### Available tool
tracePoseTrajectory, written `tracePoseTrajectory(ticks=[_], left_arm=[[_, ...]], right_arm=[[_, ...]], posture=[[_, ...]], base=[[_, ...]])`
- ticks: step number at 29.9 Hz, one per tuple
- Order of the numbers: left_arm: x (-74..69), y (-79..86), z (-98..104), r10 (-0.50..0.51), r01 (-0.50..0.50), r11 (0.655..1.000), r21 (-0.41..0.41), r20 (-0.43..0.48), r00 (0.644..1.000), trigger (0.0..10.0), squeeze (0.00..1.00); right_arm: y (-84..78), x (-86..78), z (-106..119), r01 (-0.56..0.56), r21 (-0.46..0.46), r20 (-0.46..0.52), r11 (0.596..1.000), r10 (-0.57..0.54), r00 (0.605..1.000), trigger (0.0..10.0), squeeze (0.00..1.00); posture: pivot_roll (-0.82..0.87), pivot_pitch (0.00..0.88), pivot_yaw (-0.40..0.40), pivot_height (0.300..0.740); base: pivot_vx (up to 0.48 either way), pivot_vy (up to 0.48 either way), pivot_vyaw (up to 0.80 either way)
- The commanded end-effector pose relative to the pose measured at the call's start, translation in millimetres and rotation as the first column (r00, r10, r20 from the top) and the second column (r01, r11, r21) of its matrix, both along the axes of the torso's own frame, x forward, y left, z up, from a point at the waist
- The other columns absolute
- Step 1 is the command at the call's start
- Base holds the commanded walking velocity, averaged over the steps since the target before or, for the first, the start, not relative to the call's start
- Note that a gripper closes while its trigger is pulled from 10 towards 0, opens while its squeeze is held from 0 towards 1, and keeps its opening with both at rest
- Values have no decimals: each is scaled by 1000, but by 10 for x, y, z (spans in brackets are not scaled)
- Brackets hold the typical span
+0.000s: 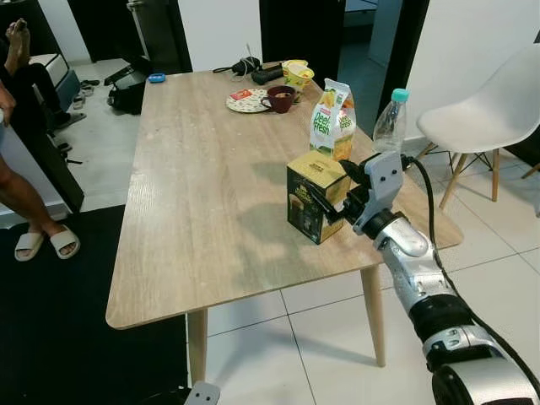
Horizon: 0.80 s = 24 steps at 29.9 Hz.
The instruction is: Restocking fridge
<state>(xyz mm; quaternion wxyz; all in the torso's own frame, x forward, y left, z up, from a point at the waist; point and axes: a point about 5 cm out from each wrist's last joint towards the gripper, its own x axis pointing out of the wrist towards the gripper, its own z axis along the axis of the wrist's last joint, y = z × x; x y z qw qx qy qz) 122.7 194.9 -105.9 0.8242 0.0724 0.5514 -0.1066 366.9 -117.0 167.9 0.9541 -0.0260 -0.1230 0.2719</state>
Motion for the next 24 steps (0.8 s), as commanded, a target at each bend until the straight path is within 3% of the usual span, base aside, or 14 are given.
tracePoseTrajectory(ticks=[1, 7, 13, 20, 23, 24], left_arm=[[-34, -1, -11, -5, 4, 1000, -1, -14, 1000, 10000, 0], [-38, 0, -12, -5, 5, 1000, 0, -15, 1000, 10000, 0], [-45, -2, -14, -10, 10, 1000, 1, -17, 1000, 10000, 0], [-51, -5, -16, -14, 14, 1000, 2, -19, 1000, 10000, 0], [-51, -6, -16, -14, 14, 1000, 1, -18, 1000, 10000, 0], [-45, -8, -15, -13, 13, 1000, 0, -17, 1000, 10000, 0]], right_arm=[[-16, 20, 15, 11, -5, 9, 1000, -11, 1000, 10000, 0], [-114, 46, -8, 45, 23, -16, 999, -44, 999, 10000, 0], [-310, 111, -36, 166, 136, -98, 977, -153, 983, 10000, 0], [-461, 149, -18, 231, 249, -149, 940, -199, 969, 10000, 0], [-501, 157, -54, 253, 226, -178, 941, -216, 960, 10000, 0], [-514, 157, -107, 271, 161, -196, 949, -239, 951, 10000, 0]], posture=[[49, 0, -14, 740], [52, 0, -19, 740], [50, 0, -20, 740], [52, 0, -21, 740], [51, 0, -21, 740], [50, 0, -20, 740]], base=[[0, 0, 0], [0, 0, 0], [0, 0, 0], [0, 0, 0], [0, 0, 0], [0, 0, 0]])
